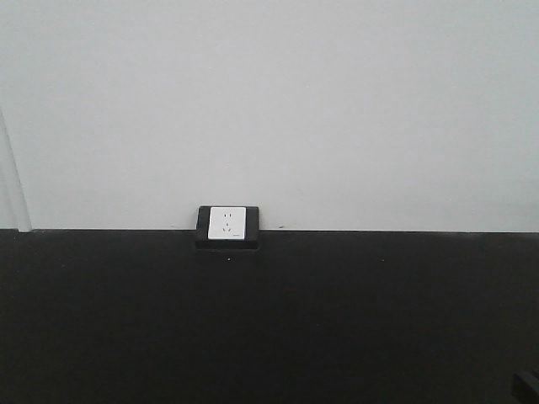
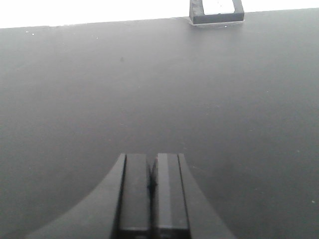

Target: Grab transparent chemical and place on left bench

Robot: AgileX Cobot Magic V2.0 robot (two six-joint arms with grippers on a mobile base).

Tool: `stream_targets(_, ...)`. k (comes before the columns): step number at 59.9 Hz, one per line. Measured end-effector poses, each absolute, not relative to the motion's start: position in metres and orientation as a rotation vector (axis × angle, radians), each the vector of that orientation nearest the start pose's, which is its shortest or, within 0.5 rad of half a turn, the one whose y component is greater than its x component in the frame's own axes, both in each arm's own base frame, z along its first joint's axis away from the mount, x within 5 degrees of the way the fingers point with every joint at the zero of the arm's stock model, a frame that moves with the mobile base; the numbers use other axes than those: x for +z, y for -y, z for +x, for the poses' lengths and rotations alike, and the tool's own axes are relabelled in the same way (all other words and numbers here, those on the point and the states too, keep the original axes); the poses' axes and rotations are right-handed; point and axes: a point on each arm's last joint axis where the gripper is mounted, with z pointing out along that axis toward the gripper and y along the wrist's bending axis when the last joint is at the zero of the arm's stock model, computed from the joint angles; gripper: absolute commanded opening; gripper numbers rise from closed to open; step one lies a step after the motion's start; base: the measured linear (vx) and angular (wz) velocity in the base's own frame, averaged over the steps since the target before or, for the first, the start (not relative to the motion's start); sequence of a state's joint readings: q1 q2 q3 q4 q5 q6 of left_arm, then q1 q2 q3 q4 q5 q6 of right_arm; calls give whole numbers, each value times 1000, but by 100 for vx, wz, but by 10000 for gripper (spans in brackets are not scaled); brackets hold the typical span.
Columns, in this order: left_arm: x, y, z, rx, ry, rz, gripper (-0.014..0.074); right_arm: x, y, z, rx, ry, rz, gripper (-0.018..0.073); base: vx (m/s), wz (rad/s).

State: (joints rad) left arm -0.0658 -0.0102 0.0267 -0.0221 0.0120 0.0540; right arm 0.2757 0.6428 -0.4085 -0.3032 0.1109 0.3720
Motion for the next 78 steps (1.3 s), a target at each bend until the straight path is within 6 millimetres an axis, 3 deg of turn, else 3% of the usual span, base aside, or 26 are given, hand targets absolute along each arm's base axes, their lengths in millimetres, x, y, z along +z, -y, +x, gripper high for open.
stream_targets(48, 204, 4, 57, -27, -1510, 74, -3, 295, -6, 65, 117, -1768, -111, -3, 0, 0)
stream_targets(78, 204, 4, 57, -27, -1510, 74, -3, 291, 1, 49, 83, -1777, -103, -3, 0, 0)
